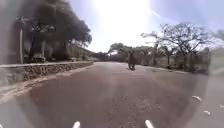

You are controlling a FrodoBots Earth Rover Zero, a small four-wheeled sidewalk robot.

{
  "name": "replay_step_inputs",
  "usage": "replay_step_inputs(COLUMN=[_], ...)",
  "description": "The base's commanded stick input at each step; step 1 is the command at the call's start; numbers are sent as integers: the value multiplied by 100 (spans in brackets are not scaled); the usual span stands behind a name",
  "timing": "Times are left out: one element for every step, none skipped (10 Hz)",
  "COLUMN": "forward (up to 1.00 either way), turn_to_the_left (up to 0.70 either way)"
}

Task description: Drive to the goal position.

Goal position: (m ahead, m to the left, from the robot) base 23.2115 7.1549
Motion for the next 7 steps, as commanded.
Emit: replay_step_inputs(forward=[85,85,85,85,85,85,85], turn_to_the_left=[0,0,0,0,0,0,0])
